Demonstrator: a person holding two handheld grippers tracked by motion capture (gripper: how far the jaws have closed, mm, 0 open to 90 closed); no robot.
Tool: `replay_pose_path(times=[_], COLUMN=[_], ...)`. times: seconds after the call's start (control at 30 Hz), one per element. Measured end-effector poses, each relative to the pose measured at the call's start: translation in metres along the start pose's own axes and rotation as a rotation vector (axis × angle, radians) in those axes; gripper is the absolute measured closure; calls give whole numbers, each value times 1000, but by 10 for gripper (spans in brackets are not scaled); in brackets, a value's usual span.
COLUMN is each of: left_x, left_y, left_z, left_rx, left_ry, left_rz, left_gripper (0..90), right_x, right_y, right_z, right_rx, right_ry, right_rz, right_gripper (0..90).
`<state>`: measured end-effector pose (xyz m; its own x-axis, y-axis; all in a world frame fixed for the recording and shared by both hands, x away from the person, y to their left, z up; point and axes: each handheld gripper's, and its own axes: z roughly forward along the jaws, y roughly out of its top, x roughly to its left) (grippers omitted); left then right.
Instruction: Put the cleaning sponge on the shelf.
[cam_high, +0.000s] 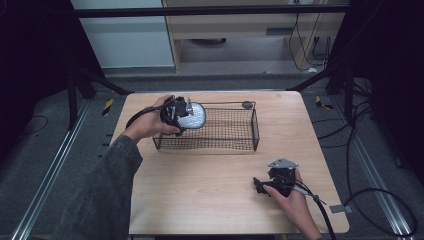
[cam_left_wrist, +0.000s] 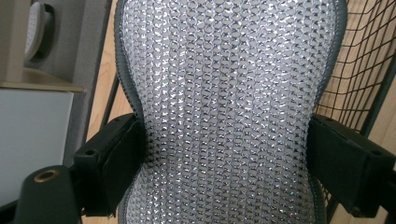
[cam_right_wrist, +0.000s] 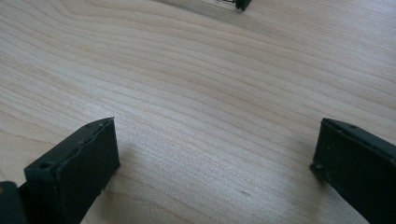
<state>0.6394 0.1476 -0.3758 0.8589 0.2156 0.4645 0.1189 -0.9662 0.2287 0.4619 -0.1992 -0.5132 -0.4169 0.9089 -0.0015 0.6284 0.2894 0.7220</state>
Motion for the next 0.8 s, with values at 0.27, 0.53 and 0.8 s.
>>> replay_pose_path(times=[0.27, 0.53, 0.8], left_x=[4, 6, 4], left_y=[-1, -2, -1], left_z=[6, 4, -7], left_rx=[-3, -23, -67], left_ry=[-14, -24, -22], left_rz=[-66, -110, -128], left_gripper=[52, 47, 56], right_x=[0, 0, 0], right_y=[0, 0, 0], right_z=[0, 0, 0], right_rx=[1, 0, 0], right_ry=[0, 0, 0], right_rz=[0, 1, -1], right_gripper=[5, 5, 5])
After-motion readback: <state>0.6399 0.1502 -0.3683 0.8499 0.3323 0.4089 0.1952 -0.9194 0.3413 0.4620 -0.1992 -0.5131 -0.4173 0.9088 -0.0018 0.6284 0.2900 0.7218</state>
